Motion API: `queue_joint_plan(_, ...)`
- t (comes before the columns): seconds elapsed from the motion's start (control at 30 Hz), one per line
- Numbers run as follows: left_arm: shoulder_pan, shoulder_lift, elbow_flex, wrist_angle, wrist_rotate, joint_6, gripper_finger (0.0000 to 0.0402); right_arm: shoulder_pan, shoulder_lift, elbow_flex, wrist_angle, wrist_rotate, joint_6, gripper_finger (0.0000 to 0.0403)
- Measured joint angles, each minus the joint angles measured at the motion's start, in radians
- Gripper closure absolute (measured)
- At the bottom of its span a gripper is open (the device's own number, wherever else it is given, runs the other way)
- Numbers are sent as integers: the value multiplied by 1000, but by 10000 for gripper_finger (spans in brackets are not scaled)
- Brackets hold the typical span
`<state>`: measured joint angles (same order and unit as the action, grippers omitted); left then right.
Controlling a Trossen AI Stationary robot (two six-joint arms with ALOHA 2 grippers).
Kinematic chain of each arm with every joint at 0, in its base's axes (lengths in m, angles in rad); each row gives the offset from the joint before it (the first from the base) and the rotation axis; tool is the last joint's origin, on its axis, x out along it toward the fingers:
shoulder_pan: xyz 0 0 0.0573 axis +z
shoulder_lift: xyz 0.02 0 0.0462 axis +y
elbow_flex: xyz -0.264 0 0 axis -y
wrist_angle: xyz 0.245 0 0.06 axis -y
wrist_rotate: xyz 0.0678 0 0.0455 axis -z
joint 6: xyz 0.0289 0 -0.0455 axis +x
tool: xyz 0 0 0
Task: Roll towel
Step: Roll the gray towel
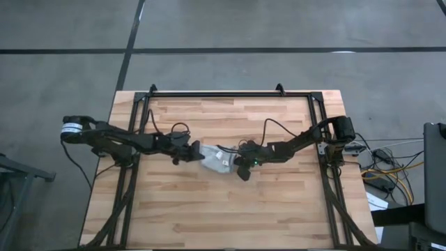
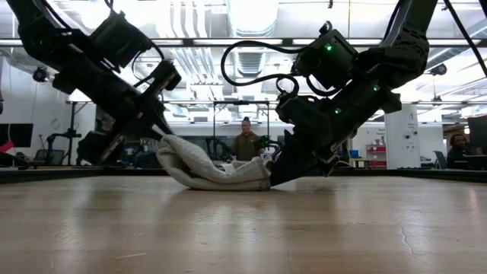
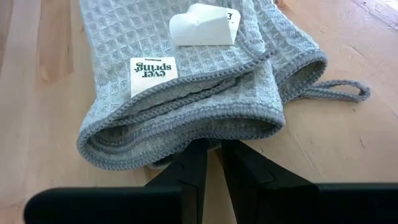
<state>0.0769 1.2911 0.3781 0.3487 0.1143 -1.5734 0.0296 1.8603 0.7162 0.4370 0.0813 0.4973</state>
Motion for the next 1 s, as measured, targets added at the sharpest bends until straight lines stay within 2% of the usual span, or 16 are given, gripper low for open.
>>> queue_joint_plan(0.37, 0, 6, 70, -32, -2, 18, 394, 0, 1, 0, 11, -2, 0, 353)
queue_joint_plan(0.6, 0, 96, 139, -32, 3, 37, 394, 0, 1, 0, 13, -3, 0, 353)
queue_joint_plan(0.8, 1, 235, 259, -28, 89, 126, 394, 1, 2, 0, 14, -3, 0, 353)
queue_joint_plan(1.0, 9, 313, 363, -27, 168, 189, 393, 2, 2, 0, 12, -7, 0, 353)
